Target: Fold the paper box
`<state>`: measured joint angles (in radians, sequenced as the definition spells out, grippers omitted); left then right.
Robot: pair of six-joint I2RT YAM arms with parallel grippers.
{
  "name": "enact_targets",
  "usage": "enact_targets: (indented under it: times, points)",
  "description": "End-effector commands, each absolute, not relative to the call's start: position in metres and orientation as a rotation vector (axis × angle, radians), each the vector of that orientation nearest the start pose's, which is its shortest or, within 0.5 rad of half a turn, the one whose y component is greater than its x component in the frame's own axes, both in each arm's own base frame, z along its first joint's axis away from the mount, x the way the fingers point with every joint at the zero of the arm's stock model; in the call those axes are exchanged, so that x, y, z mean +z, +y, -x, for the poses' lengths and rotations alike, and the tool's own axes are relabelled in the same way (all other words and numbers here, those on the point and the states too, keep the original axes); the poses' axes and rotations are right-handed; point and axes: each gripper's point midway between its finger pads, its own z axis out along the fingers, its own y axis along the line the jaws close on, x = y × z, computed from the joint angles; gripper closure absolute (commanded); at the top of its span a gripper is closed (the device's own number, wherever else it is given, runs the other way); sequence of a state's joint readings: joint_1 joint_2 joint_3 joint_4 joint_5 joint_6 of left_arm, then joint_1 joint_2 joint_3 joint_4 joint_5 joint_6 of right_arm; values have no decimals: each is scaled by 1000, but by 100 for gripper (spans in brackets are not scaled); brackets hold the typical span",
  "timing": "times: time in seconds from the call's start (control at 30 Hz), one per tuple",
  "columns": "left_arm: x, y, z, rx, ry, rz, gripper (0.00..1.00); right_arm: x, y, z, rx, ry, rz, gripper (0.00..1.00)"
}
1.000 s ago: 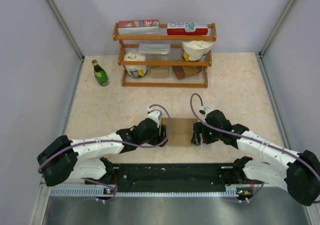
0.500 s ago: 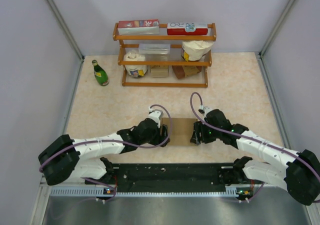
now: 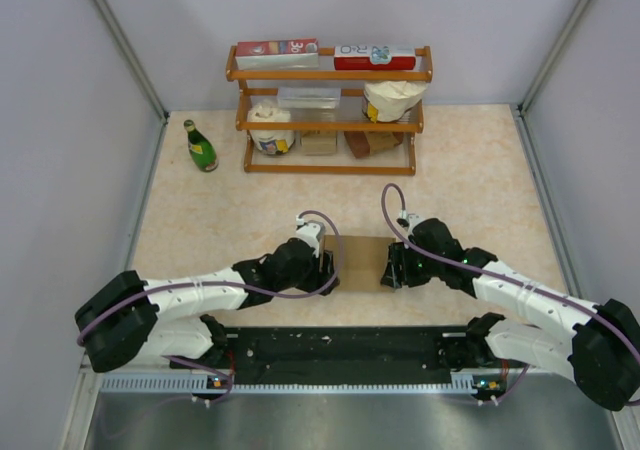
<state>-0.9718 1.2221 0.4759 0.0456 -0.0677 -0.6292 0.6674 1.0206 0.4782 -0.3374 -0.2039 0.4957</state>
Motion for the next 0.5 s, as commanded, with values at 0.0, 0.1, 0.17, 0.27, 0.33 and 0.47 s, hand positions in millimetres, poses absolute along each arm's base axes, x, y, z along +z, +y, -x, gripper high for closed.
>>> enact_targets:
  times: [0.0,0.1,0.17,0.27,0.33,0.47]
  points:
    - [65,-280,-171,-803,2308,-365,34,67,208,-167,781,2510,316,50]
    - [67,-281,-171,-811,2303,-364,35,69,209,-167,789,2506,312,51]
    - [67,-281,-171,-813,2304,-363,36,70,210,-168,792,2501,312,52]
    - [66,-282,-170,-817,2306,-366,39,70,211,-168,794,2505,307,52]
    - [66,-282,-170,-820,2307,-368,40,71,211,-169,796,2504,305,53]
    - [65,-282,-170,-818,2307,-367,43,69,211,-168,794,2508,305,53]
